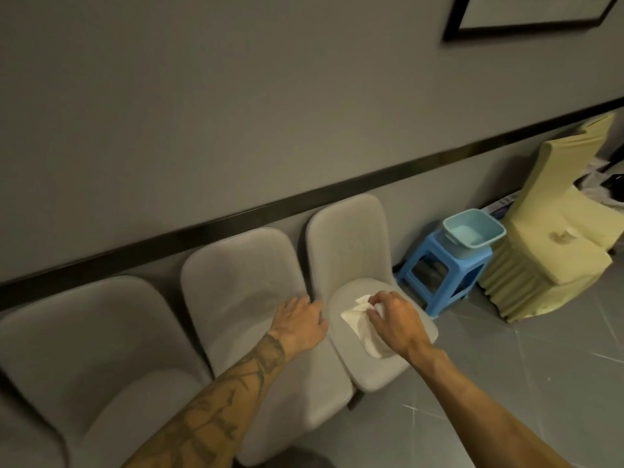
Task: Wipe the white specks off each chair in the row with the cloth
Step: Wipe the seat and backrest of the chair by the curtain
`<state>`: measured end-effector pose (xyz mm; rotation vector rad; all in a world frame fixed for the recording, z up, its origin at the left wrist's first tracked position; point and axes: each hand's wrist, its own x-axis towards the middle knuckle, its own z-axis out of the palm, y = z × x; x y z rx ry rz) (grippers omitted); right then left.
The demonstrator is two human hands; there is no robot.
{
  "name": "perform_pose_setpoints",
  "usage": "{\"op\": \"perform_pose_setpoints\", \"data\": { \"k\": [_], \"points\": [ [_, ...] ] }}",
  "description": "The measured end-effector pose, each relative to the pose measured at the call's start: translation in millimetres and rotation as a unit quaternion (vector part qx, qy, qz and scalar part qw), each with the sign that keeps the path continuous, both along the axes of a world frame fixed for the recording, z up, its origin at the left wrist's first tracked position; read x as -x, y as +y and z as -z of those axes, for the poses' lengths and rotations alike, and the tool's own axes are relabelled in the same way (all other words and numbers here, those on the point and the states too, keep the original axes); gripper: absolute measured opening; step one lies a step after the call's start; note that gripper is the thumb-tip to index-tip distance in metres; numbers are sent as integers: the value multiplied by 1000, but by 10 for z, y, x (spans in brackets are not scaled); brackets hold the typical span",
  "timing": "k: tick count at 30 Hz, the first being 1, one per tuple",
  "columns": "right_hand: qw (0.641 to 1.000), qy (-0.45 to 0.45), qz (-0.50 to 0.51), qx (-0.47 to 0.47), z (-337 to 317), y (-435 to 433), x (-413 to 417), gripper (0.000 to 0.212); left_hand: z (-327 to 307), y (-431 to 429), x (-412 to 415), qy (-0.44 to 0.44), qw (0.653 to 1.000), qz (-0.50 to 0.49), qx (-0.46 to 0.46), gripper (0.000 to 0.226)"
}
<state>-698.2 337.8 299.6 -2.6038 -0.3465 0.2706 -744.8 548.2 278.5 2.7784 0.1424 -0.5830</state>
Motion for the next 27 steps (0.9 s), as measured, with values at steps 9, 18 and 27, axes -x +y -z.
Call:
{"op": "perform_pose_setpoints", "data": {
  "k": [9, 18, 27],
  "points": [
    [999, 9, -27, -13, 105, -1414, -1575, 18, 1, -1384, -1410, -4, 999, -35, -13, 57],
    [996, 18, -87, 3, 198, -2928, -2994, 20, -77, -2957, -2444, 6, 994, -105, -11, 57],
    [992, 5, -126, 11, 396, -3720, -4400, 21, 119, -3921, -3714, 22, 991, -132, 1, 55]
  ]
}}
